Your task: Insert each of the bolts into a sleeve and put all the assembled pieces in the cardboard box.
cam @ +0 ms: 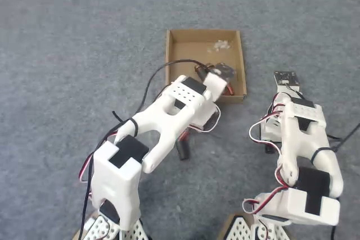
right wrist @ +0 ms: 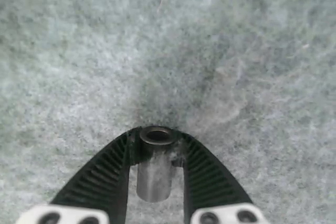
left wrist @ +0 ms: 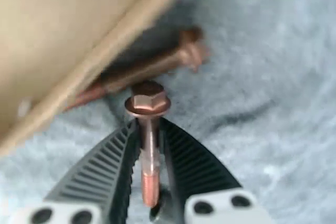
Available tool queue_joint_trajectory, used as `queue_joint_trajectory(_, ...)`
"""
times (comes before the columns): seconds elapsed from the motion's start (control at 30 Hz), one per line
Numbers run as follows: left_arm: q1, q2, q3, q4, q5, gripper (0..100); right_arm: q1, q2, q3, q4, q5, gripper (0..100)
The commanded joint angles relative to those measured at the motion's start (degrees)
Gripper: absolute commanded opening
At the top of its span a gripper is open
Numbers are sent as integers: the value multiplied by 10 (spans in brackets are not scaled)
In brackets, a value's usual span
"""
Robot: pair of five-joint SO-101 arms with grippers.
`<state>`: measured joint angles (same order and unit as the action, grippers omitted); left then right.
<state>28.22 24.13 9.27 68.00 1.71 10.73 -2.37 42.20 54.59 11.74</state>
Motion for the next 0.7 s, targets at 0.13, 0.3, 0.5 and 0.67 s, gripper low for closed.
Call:
queue_joint_trajectory(0.13, 8, -28, 27, -6, 157, 13, 0, -1, -28, -13, 10, 6)
queue_joint_trajectory(0.3, 5, -95, 88, -59, 174, 16, 0, -1, -28, -13, 10, 6)
queue_joint_trajectory(0.5, -9, -88, 87, -65, 178, 79, -1, -1, -28, -13, 10, 6)
queue_joint_trajectory(0.67, -10, -57, 47, -56, 176, 92, -2, -1, -28, -12, 10, 6)
